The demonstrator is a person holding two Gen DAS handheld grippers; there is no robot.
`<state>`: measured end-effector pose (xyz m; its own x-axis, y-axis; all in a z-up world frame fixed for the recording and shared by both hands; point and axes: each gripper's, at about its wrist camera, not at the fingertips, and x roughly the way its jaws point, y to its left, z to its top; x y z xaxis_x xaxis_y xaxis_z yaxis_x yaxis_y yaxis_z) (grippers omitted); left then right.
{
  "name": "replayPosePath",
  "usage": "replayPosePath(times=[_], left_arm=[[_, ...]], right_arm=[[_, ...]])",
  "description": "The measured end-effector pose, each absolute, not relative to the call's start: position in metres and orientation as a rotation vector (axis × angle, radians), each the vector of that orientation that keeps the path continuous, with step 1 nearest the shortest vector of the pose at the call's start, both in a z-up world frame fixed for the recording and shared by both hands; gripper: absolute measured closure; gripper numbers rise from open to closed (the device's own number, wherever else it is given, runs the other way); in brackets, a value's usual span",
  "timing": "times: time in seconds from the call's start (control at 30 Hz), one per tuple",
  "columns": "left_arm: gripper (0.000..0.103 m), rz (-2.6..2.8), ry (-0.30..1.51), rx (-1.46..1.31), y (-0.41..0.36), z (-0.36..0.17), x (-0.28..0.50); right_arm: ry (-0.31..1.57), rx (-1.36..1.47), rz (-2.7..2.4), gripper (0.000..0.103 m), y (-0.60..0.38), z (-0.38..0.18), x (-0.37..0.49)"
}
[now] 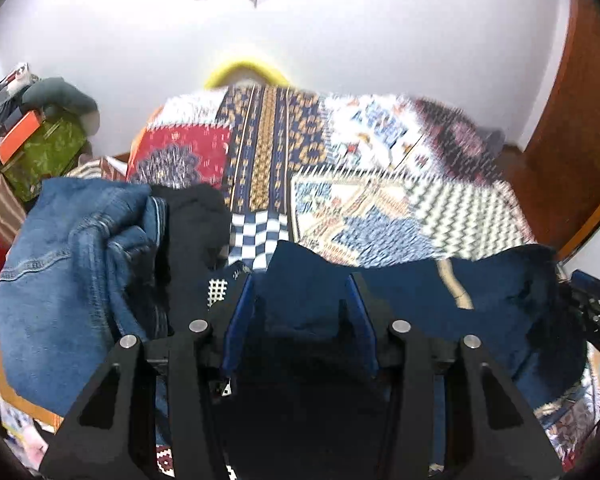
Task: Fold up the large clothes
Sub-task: 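Spread the hoodie flat over the bed with both tools and release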
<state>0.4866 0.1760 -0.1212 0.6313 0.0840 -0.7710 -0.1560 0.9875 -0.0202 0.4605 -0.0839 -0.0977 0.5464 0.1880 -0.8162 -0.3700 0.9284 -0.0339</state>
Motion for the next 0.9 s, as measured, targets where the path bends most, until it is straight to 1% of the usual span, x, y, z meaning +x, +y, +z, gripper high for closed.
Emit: replayPosePath(times=[0.13, 0.23, 0.33, 0.43, 0.6, 0.7, 0.77, 0.9], left_arm=[[0.056, 0.116, 0.854, -0.074, 0.166, -0.117, 0.465], [0.056, 0.092, 0.863, -0.021, 0.151, -0.117, 0.450], [0.055, 0.055, 0.834, 0.024, 0.137, -0.115, 0.432], [0.047, 0.022, 0.837, 0.018, 0.130, -0.120, 0.418], [0.046, 0.006, 0.908, 0.023, 0.127, -0.155, 0.406], [0.046, 0.038, 0.982, 0.053, 0.131, -0.187, 0.403], [0.046, 0.059, 1.003, 0.074, 0.135, -0.203, 0.397], [0.046, 0.063, 0.978, 0.119, 0.135, -0.207, 0.381]], right_arm=[[0.946, -0.195, 0.437, 0.077, -0.069, -0.089, 0.441], [0.949, -0.204, 0.530, 0.077, -0.050, -0.087, 0.421], [0.955, -0.224, 0.606, 0.076, -0.033, -0.089, 0.402], [0.982, -0.257, 0.668, 0.076, -0.019, -0.101, 0.390], [1.069, -0.384, 0.654, 0.072, -0.007, -0.143, 0.386], [1.082, -0.392, 0.656, 0.063, -0.015, -0.154, 0.385], [1.084, -0.385, 0.659, 0.055, -0.023, -0.153, 0.383], [1.078, -0.397, 0.648, 0.053, -0.039, -0.152, 0.379]])
